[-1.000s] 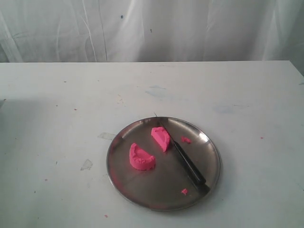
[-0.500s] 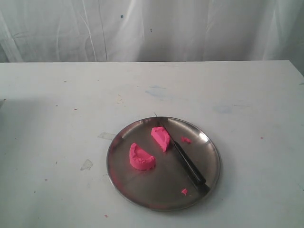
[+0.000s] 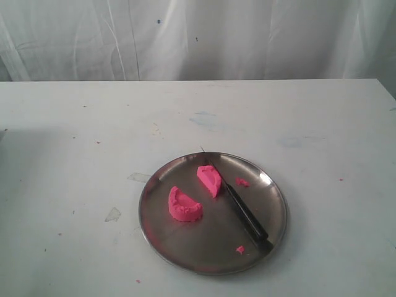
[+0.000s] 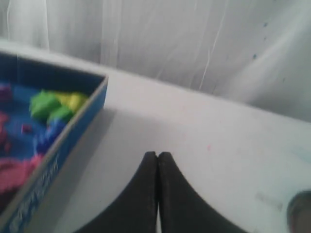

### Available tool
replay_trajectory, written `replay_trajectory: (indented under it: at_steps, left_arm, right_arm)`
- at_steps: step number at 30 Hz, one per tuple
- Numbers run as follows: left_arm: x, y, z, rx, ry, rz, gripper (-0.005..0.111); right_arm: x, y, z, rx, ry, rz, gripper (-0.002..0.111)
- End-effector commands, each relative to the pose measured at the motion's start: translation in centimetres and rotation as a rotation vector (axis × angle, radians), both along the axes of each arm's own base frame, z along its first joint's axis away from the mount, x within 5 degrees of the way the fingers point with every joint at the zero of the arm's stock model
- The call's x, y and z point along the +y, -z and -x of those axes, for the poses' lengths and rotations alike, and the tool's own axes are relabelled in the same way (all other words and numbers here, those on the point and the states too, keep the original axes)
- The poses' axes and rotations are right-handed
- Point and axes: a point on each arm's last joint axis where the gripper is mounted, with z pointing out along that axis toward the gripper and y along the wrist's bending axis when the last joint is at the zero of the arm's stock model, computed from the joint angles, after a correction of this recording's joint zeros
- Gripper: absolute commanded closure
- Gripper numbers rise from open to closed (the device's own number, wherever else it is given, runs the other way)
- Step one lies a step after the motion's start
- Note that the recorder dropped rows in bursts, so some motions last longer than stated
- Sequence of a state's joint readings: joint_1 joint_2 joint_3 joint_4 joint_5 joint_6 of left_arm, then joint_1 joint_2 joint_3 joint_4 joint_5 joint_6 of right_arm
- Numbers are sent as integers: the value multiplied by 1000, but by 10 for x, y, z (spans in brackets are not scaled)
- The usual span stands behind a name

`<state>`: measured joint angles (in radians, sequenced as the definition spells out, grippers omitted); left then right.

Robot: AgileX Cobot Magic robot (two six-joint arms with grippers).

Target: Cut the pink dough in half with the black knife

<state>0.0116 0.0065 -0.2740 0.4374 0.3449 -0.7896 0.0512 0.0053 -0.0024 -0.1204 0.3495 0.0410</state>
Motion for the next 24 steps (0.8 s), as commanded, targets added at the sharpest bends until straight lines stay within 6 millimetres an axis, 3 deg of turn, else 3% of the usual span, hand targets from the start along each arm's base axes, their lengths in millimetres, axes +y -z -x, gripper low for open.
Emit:
replay_trajectory:
  at_steps: [1, 6, 12, 24]
  left_arm:
    - [-9, 56, 3, 382, 86, 74, 107]
    - [-14, 98, -4, 434, 157, 26, 107]
    - [-11, 92, -12, 334, 235, -295, 107]
    - [-12, 93, -11, 364, 247, -348, 107]
  right_arm:
    - [-1, 1, 0, -1, 6, 8, 108]
    - [-1, 1, 0, -3, 6, 8, 108]
    - [-1, 1, 0, -3, 6, 8, 108]
    - [-1, 1, 0, -3, 6, 8, 108]
